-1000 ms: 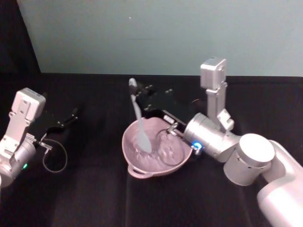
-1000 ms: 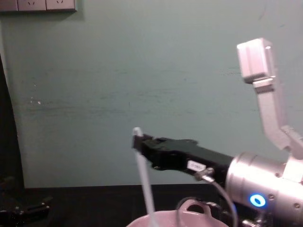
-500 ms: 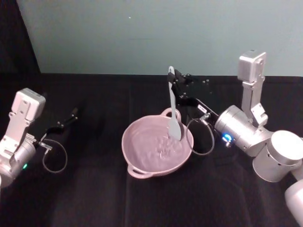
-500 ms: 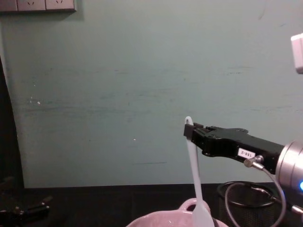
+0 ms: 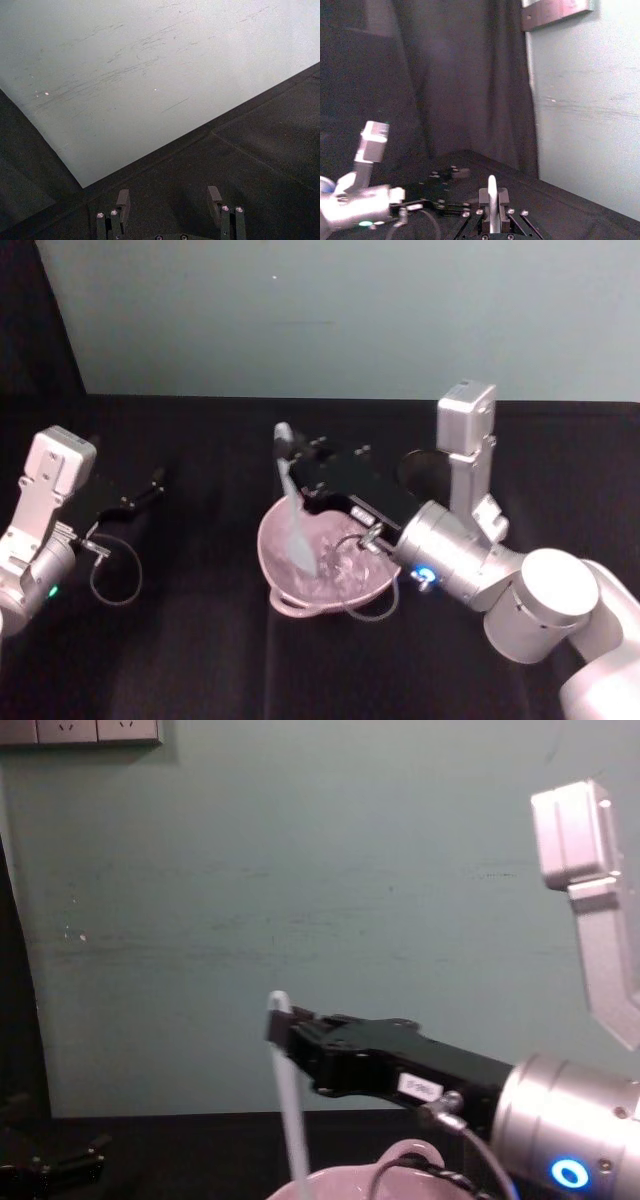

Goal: Use the one hand to pick up the spoon and stir the clear water in the bowl.

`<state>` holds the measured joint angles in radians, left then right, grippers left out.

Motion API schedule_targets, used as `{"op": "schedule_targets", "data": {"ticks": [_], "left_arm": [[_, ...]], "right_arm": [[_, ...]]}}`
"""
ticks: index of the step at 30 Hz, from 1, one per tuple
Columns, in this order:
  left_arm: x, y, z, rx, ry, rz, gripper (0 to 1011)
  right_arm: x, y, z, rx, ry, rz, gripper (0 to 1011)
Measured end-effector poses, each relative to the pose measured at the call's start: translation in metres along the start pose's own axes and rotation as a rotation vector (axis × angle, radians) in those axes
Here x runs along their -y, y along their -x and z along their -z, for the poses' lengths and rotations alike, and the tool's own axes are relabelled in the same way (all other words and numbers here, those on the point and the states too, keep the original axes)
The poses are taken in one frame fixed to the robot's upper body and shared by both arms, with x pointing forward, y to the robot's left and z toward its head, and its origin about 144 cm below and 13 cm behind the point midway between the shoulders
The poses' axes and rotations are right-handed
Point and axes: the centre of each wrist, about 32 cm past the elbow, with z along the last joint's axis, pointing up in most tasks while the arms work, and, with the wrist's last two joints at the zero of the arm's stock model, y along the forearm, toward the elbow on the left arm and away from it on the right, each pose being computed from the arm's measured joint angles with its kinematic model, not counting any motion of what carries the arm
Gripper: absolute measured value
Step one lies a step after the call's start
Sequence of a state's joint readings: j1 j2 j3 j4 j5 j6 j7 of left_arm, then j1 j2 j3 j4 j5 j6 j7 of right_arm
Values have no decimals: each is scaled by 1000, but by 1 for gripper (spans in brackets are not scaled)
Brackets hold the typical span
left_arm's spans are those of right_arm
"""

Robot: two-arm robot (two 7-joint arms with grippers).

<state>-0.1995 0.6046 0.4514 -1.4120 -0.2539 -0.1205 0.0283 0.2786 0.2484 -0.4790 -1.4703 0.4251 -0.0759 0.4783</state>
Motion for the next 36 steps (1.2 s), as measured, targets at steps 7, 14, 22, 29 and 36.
{"op": "schedule_targets", "data": {"ticks": [7,14,22,29,36], "left_arm": [[0,0,0,0,0,0,1011],[0,0,0,0,0,0,1011],[0,0,0,0,0,0,1011],[0,0,0,0,0,0,1011],[0,0,0,0,0,0,1011]], "right_arm": [[-7,11,-9,10,-28,-42,110],[-5,1,-28,53,-62,-25,110],[4,-22,-66,122,-117,31,110],[19,-42,-92,154,-144,94,110],[40,-55,-106,171,-154,157,110]]}}
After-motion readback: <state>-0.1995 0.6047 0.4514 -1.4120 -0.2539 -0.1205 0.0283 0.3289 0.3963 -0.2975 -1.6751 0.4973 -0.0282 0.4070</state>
